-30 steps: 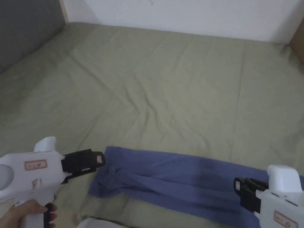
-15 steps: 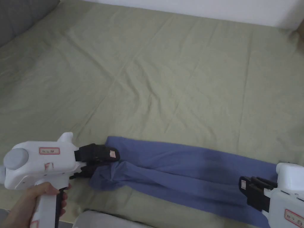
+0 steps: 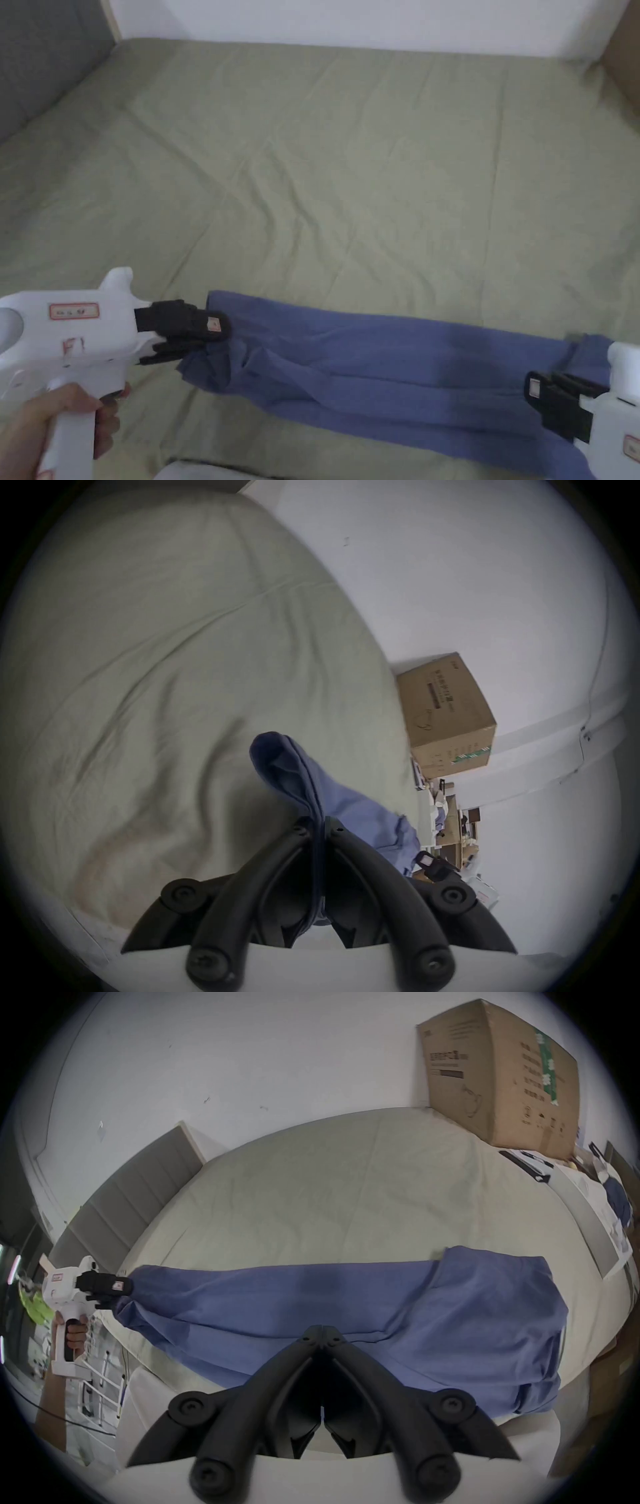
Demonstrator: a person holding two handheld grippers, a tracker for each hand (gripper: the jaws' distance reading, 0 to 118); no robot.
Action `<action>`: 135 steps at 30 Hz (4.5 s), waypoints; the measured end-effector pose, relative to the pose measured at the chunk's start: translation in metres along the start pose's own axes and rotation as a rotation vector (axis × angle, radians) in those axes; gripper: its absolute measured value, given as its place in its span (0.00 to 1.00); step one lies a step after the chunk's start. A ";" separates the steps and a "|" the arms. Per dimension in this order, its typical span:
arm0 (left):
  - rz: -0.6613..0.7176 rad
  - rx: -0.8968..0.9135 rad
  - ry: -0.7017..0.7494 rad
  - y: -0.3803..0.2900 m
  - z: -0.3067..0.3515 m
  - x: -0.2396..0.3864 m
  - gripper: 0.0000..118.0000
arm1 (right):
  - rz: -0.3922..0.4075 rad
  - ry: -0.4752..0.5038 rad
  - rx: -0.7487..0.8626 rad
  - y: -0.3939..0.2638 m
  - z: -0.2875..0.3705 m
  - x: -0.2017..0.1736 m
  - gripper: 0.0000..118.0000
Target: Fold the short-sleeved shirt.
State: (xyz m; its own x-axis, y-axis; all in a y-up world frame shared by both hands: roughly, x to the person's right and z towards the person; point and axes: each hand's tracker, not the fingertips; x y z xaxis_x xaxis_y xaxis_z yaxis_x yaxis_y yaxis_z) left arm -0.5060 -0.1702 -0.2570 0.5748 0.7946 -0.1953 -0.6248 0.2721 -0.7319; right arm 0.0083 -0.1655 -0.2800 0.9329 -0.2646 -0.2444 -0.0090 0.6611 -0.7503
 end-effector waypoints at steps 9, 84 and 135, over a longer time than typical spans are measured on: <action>-0.303 -0.080 -0.027 -0.033 -0.056 0.169 0.03 | -0.136 -0.028 0.097 0.001 0.040 0.061 0.00; 0.011 -0.461 -0.352 -0.042 -0.203 0.012 0.91 | 0.001 -0.019 0.130 0.014 0.039 0.027 0.00; -0.478 -0.552 0.294 -0.044 -0.199 0.219 0.04 | 0.134 -0.153 0.403 0.006 0.075 0.023 0.00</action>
State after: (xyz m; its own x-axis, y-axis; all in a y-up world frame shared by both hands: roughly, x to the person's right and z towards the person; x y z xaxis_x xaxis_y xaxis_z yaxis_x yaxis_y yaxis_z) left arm -0.2474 -0.1162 -0.3972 0.8794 0.4622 0.1140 0.0338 0.1782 -0.9834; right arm 0.0570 -0.1149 -0.2437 0.9759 -0.0708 -0.2065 -0.0210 0.9112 -0.4115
